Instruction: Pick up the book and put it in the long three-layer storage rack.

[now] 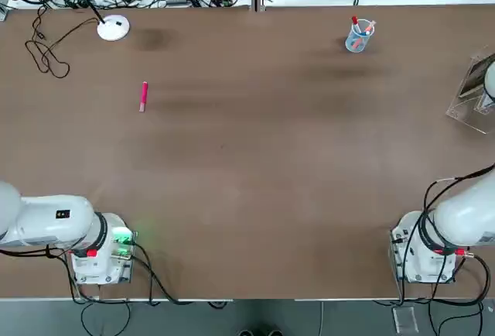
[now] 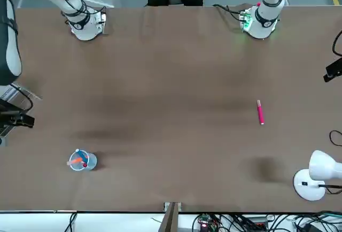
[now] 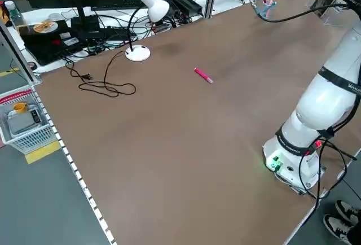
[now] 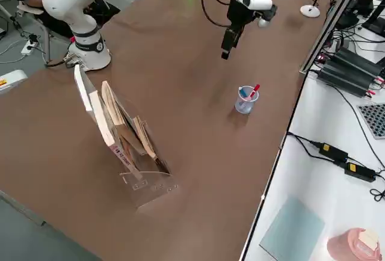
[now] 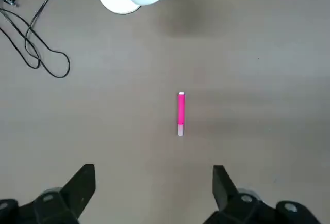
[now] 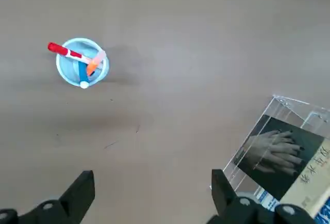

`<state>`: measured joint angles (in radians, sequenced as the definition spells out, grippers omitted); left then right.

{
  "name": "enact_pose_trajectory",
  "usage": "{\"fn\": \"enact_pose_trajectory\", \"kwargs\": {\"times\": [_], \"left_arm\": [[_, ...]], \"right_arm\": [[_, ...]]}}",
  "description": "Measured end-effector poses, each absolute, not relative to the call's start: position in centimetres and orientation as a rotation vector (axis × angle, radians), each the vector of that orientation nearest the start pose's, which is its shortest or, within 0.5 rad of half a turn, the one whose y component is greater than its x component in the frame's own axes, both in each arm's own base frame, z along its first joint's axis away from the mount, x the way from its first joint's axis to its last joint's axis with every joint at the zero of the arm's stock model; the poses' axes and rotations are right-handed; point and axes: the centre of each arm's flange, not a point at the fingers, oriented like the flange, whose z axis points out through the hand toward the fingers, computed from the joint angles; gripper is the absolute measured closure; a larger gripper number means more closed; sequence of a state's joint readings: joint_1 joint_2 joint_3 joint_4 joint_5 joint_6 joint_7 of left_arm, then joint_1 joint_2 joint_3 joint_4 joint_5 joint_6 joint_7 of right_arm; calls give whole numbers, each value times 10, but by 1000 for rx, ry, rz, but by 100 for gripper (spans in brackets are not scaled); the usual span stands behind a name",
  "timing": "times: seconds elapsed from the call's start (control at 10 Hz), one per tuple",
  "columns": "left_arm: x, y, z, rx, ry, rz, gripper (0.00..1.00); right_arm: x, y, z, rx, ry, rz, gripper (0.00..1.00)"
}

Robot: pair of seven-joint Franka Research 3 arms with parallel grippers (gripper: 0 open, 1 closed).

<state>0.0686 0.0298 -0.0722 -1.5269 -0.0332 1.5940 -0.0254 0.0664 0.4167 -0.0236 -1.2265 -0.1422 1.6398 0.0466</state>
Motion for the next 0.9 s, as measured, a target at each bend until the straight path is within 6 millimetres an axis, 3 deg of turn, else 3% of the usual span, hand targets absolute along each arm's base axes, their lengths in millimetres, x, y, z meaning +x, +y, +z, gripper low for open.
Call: {"fn": "enact_pose_trajectory", "kwargs": {"times": [0.5, 0.7, 0.9], "left_arm": [[567, -5, 631, -3177, -35, -59, 0], [567, -5, 631, -3177, -35, -59, 0], [567, -5, 631, -3177, -35, -59, 0]], "right_arm": [[646, 15, 597, -3286, 18, -67, 0], [633, 15, 610, -3270, 23, -61, 0], [624, 13, 611, -3265, 23, -38, 0]]}}
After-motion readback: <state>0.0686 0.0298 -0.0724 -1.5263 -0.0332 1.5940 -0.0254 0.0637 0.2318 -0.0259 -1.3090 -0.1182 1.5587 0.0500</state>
